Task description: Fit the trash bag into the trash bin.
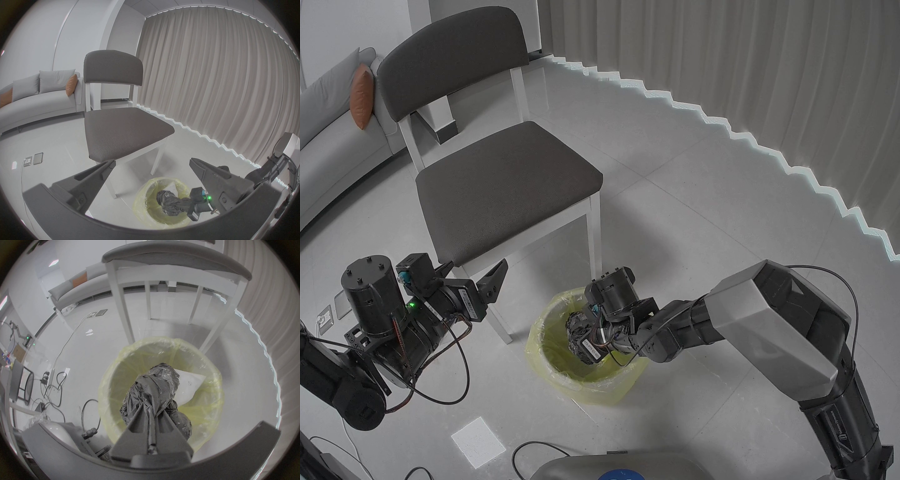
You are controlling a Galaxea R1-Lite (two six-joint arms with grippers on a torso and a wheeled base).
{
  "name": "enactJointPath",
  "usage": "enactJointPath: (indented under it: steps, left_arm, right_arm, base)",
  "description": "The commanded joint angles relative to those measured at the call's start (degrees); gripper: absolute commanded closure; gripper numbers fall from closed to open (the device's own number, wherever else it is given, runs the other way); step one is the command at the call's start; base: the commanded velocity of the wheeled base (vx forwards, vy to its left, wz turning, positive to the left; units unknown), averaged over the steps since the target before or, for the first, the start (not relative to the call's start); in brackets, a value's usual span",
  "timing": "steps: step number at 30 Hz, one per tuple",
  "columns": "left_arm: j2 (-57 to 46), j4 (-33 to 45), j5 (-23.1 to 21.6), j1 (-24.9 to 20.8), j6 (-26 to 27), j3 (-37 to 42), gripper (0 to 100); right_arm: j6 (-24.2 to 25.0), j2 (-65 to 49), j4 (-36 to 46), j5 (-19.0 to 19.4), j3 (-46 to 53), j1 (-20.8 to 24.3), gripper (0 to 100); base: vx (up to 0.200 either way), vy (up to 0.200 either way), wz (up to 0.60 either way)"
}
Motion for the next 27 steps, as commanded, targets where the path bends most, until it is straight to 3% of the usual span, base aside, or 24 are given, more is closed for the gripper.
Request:
enactJointPath:
  steps: [1, 7, 15, 26, 27]
  left_arm:
    - [0.21, -0.07, 0.04, -0.06, -0.03, 0.04, 0]
    - [0.29, -0.07, 0.04, 0.03, -0.03, 0.04, 0]
    - [0.29, -0.07, -0.05, 0.03, -0.12, 0.04, 0]
    - [0.29, -0.07, -0.05, 0.12, -0.12, 0.13, 0]
    - [0.29, -0.07, -0.05, 0.12, -0.12, 0.13, 0]
  right_arm:
    - [0.14, 0.65, -0.02, -0.39, -2.58, -0.89, 100]
    - [3.57, 0.56, 0.51, -0.83, -5.13, -0.54, 100]
    - [3.48, 0.47, 0.86, -0.83, 1.90, 1.48, 100]
    - [2.69, 0.65, 1.03, -0.83, 1.90, 1.92, 100]
    - [2.25, 0.65, 1.03, -0.83, 1.90, 1.84, 0]
  base:
    - [0.000, 0.000, 0.00]
    - [0.000, 0.000, 0.00]
    - [0.000, 0.000, 0.00]
    - [0.000, 0.000, 0.00]
    - [0.000, 0.000, 0.00]
